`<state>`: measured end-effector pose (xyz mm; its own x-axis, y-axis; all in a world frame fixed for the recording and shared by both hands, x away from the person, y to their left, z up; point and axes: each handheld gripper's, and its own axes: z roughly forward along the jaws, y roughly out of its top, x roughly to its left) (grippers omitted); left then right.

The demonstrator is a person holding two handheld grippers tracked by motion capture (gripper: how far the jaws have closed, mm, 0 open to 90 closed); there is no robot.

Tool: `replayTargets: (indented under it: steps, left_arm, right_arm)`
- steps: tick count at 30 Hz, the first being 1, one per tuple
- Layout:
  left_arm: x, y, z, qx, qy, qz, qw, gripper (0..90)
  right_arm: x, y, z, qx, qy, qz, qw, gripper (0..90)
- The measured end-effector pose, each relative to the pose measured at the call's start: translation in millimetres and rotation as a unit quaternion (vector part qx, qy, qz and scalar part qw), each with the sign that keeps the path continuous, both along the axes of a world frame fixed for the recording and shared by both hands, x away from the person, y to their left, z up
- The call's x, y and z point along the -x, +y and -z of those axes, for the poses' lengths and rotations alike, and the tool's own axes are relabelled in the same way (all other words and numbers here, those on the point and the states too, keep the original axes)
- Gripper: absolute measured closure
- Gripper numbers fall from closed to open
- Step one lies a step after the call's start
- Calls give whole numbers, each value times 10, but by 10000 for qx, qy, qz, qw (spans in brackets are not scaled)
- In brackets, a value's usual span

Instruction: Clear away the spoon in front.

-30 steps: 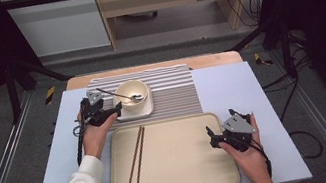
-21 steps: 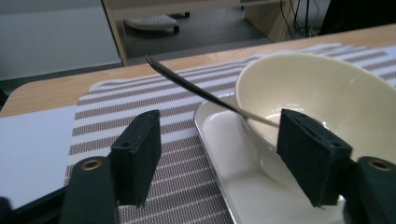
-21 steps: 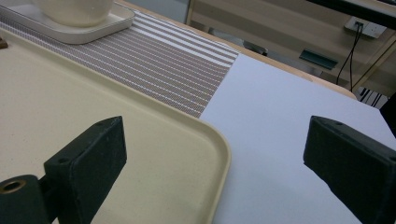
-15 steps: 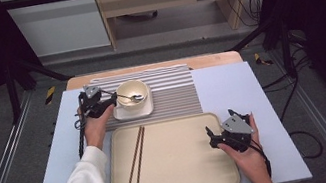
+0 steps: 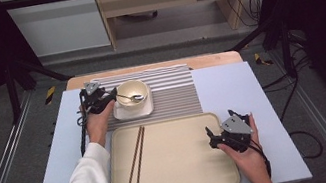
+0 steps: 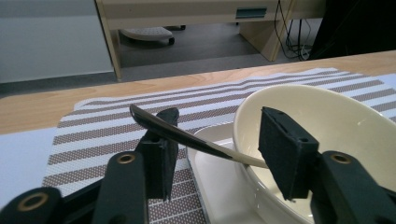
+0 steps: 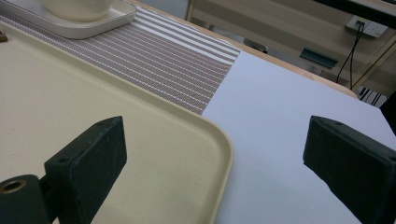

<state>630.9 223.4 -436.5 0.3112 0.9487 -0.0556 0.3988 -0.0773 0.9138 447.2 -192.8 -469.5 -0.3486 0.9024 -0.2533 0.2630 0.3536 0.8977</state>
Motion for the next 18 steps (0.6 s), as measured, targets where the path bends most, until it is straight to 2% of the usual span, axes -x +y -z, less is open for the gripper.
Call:
replayTargets:
  steps: [4,7,10,14,18]
  left_arm:
    - [-3,31,7,158,73,-10,9998,553]
    - [23,45,-16,287,17,-6,9996,621]
    - [77,47,-59,444,-89,64,9990,701]
    - [186,21,-136,758,-383,292,9960,793]
    - [294,-44,-260,862,-633,529,9929,883]
  right_arm:
    - [2,1,0,2,0,-2,10000,61]
    - [1,1,0,1,-2,-4,10000,61]
    - [0,3,1,5,1,-4,10000,61]
    - [2,7,0,14,-4,-12,10000,61]
    - [2,19,1,37,-8,-28,10000,61]
